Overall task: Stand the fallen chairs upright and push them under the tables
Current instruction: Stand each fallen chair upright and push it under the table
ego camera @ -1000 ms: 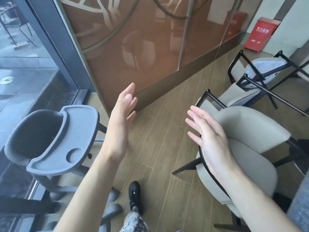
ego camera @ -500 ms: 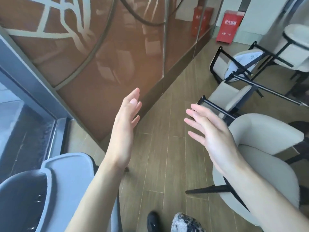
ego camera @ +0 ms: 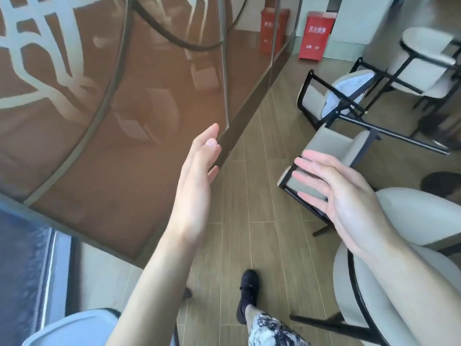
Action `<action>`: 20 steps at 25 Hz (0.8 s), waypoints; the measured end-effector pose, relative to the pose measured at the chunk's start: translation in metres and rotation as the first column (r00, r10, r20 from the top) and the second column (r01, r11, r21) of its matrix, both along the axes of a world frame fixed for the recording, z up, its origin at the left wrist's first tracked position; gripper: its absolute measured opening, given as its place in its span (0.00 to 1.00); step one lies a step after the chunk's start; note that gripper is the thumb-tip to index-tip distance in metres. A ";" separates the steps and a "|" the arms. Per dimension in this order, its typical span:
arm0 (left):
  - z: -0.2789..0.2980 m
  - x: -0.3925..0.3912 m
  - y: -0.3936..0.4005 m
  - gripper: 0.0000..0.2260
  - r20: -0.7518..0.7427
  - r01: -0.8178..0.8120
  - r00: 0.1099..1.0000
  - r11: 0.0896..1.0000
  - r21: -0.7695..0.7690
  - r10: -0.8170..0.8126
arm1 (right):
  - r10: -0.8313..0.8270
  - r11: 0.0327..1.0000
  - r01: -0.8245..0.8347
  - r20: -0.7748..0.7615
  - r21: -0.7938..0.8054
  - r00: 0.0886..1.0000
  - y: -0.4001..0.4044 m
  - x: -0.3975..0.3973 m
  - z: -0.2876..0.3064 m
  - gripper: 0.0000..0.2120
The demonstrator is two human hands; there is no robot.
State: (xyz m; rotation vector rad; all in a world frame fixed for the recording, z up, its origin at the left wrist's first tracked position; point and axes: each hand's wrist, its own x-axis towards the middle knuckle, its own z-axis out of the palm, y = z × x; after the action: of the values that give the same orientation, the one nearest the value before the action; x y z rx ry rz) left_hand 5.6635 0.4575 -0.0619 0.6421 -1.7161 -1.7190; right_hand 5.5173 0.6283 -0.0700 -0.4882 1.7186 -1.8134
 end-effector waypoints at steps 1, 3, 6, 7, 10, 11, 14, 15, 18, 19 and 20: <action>0.001 -0.018 -0.013 0.23 -0.001 0.009 1.000 1.000 -0.003 -0.009 | -0.015 1.000 0.015 -0.004 -0.001 1.000 -0.013 -0.015 0.000 0.20; 0.005 -0.052 -0.037 0.23 0.004 0.029 1.000 1.000 0.006 -0.029 | -0.041 0.999 0.041 -0.004 0.002 0.999 -0.038 -0.043 0.004 0.20; 0.011 -0.111 -0.073 0.20 0.019 0.064 0.998 0.998 0.025 -0.064 | -0.068 0.998 0.068 -0.006 0.001 0.998 -0.075 -0.092 0.011 0.16; 0.013 -0.131 -0.085 0.19 0.030 0.077 0.997 0.997 0.021 -0.077 | -0.075 0.997 0.075 -0.012 0.000 0.997 -0.085 -0.110 0.012 0.15; 0.020 -0.187 -0.116 0.18 0.048 0.114 0.992 0.993 0.000 -0.114 | -0.091 0.996 0.092 -0.035 0.007 0.995 -0.115 -0.160 0.014 0.13; 0.023 -0.203 -0.125 0.18 0.054 0.123 0.991 0.992 0.006 -0.123 | -0.094 0.995 0.094 -0.037 0.018 0.995 -0.123 -0.174 0.015 0.12; 0.025 -0.240 -0.146 0.20 0.048 0.144 0.988 0.989 0.019 -0.145 | -0.100 0.995 0.101 -0.033 0.023 0.994 -0.142 -0.208 0.017 0.12; 0.026 -0.251 -0.153 0.20 0.044 0.150 0.988 0.989 0.020 -0.150 | -0.107 0.994 0.108 -0.033 0.024 0.994 -0.148 -0.217 0.017 0.13; 0.024 -0.285 -0.176 0.19 0.047 0.179 0.982 0.983 0.030 -0.181 | -0.131 0.990 0.133 -0.030 0.045 0.991 -0.170 -0.243 0.015 0.16; 0.023 -0.297 -0.185 0.18 0.047 0.189 0.980 0.981 0.037 -0.191 | -0.139 0.989 0.140 -0.025 0.051 0.990 -0.178 -0.251 0.014 0.16; 0.021 -0.307 -0.194 0.17 0.044 0.201 0.978 0.979 0.040 -0.203 | -0.147 0.987 0.148 -0.024 0.055 0.989 -0.186 -0.259 0.013 0.15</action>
State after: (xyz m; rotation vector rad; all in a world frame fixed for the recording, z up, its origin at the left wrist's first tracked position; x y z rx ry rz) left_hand 5.3565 0.2634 -0.0404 0.5438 -1.8418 -1.8901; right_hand 5.2582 0.4428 -0.0574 -0.3643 1.8577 -1.8608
